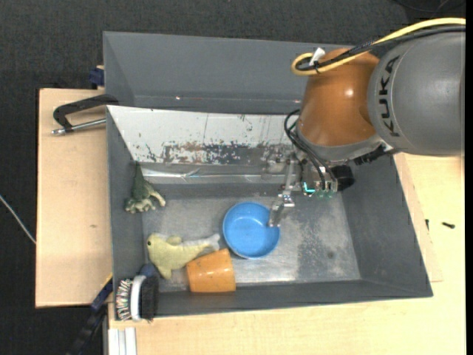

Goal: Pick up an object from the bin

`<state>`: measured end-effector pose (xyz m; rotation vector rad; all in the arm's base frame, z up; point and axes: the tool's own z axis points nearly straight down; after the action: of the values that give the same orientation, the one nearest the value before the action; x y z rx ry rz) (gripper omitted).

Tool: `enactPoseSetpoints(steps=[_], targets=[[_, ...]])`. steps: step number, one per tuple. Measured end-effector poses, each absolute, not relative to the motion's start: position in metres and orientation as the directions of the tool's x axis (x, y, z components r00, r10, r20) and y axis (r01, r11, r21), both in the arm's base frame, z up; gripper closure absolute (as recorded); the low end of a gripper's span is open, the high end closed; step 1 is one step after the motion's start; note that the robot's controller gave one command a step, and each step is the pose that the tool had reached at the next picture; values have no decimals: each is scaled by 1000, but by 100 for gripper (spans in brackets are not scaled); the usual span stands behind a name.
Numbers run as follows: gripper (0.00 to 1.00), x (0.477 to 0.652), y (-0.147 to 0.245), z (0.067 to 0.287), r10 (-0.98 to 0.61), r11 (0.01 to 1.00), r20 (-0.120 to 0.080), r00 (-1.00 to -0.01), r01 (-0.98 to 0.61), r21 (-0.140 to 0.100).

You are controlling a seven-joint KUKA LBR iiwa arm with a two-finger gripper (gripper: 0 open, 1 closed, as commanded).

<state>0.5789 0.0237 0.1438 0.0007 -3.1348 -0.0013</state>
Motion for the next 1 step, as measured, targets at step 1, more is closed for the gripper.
enactPoseSetpoints(steps=[1], targets=[[0,564,65,71,-9,1000,-7,-1000,-9,1]])
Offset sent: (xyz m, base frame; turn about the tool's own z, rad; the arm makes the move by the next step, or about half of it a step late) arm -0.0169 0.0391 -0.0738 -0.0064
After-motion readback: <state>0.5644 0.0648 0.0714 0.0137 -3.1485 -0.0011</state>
